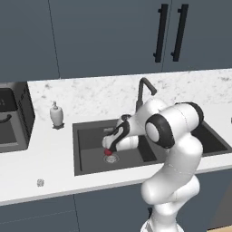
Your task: Pick the tomato from the sink and place it in the bowl. Then pick the bowl and place it in the microwave. Then close the microwave door and press the start button.
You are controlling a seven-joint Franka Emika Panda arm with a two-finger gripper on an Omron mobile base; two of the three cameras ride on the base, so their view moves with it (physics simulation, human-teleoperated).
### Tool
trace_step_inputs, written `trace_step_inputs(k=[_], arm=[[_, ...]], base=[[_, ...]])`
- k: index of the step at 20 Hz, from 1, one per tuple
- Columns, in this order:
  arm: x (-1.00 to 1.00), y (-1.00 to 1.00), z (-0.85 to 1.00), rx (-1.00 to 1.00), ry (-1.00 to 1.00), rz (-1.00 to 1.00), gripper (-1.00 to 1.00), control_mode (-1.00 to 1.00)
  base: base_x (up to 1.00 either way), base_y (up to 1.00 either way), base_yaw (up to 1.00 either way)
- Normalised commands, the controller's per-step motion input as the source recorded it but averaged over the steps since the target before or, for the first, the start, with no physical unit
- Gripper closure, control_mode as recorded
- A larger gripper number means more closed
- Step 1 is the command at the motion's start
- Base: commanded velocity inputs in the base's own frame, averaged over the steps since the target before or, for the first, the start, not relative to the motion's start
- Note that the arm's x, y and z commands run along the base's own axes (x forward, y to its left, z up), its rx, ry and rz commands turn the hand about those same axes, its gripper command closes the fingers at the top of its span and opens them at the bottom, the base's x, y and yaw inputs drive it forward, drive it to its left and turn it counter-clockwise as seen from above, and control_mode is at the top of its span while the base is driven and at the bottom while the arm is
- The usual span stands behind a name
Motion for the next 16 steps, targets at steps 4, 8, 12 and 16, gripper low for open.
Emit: trace_step_inputs(k=[4,8,12,16], arm=[[0.28,0.08,-0.36,-0.03,0.00,0.00,-1.00,-1.00],[0.30,0.11,-0.24,-0.01,0.00,0.00,-1.00,-1.00],[0.33,0.09,-0.19,0.00,0.00,0.00,-1.00,-1.00],[0.34,0.05,-0.13,0.00,0.00,0.00,-1.00,-1.00]], base=[[0.00,0.00,0.00],[0.00,0.00,0.00],[0.00,0.00,0.00],[0.00,0.00,0.00]])
